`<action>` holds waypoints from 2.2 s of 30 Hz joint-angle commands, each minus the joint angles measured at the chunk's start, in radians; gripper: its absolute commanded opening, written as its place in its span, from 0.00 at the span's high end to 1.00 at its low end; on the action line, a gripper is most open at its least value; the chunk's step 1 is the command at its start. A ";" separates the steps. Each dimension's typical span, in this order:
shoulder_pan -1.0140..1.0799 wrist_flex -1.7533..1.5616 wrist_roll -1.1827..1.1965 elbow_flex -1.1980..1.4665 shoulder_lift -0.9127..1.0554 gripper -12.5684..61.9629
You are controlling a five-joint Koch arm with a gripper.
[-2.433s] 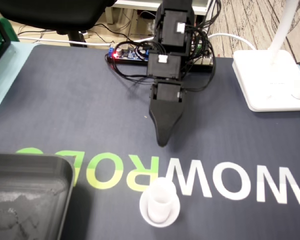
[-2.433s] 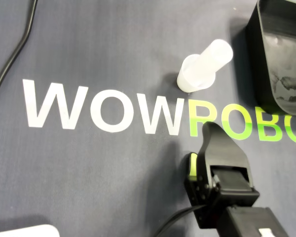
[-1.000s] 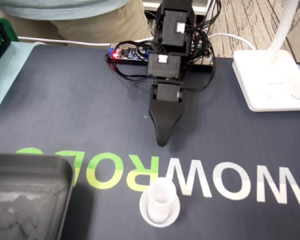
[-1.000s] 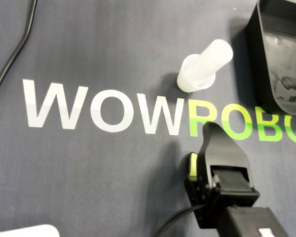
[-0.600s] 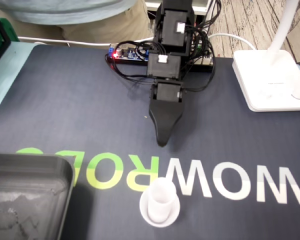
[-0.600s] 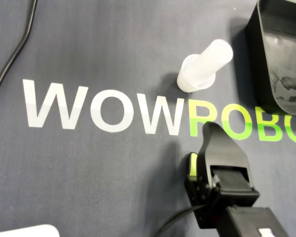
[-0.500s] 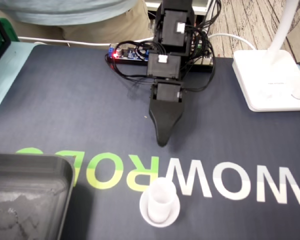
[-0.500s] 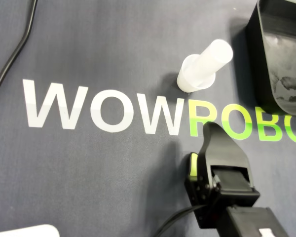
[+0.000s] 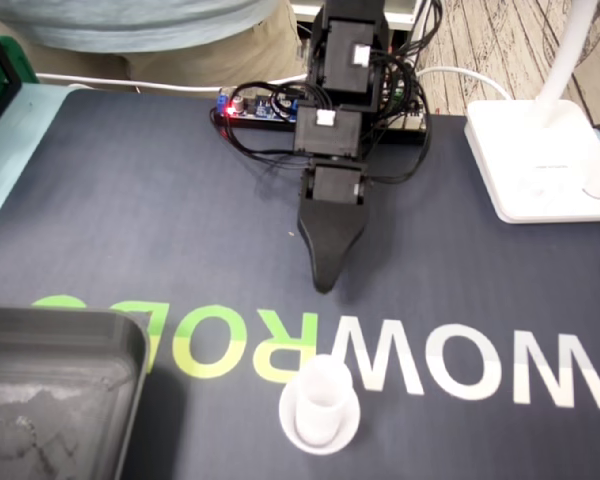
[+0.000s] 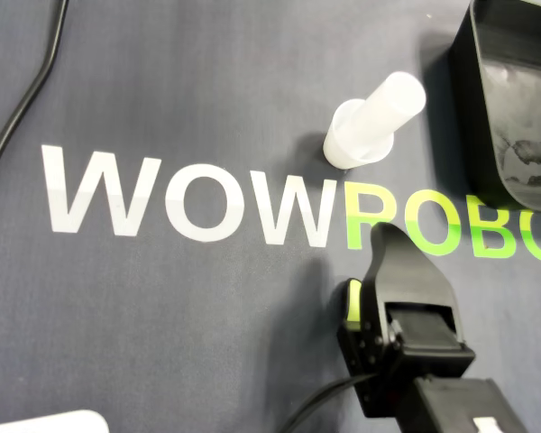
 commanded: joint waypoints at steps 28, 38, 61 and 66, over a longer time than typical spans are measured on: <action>-0.003 0.000 0.000 0.040 0.066 0.38; 0.002 -0.008 -0.005 0.038 0.071 0.38; 0.044 -0.095 -0.517 -0.291 0.080 0.39; 0.044 -0.299 -0.879 -0.287 0.075 0.39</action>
